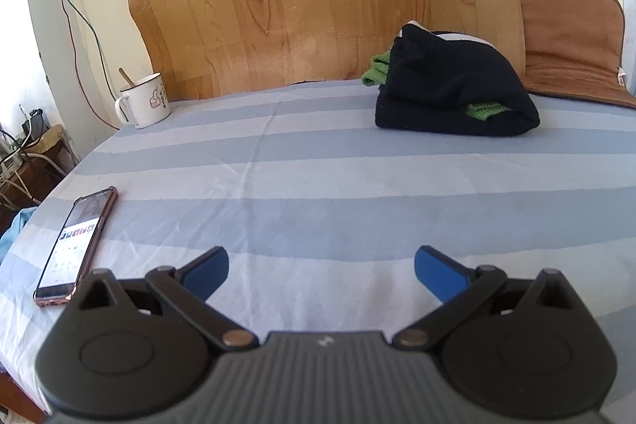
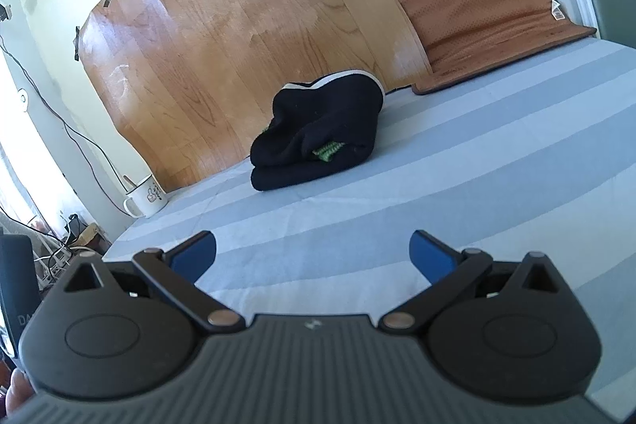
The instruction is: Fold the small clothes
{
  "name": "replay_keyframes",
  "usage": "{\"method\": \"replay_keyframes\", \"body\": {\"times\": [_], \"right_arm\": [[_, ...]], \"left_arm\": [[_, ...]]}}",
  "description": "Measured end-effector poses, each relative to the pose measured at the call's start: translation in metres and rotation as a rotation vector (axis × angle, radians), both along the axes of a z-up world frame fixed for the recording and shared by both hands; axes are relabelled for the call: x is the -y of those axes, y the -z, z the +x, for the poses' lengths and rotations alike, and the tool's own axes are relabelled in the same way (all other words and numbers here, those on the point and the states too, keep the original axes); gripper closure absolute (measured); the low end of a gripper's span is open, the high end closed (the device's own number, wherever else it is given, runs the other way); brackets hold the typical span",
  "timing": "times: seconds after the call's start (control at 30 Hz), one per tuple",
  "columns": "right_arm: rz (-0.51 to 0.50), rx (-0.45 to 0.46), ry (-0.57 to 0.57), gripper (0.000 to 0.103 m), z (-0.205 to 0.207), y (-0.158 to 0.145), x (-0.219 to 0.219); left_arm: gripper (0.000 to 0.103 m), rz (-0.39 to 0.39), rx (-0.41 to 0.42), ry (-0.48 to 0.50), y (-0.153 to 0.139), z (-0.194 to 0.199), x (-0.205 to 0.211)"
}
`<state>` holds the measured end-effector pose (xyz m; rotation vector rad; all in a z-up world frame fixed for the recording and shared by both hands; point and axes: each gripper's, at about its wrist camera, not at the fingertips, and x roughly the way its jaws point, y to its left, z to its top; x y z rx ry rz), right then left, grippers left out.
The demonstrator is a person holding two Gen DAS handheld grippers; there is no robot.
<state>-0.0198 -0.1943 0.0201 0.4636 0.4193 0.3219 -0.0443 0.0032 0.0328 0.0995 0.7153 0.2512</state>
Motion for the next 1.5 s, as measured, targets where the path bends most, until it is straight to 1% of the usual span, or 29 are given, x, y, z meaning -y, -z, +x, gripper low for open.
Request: {"method": "replay_keyframes", "body": {"times": [0.67,1.5], "right_arm": [[-0.011,-0.023,-0.008,0.000,0.001,0.002,-0.003],[-0.021,-0.030,-0.016,0.000,0.002,0.001,-0.003]], "left_arm": [[0.000,-0.016,-0.087,0.018,0.012,0.002,-0.005],[0.000,-0.017,-0.112,0.005,0.014,0.004,-0.008]]}}
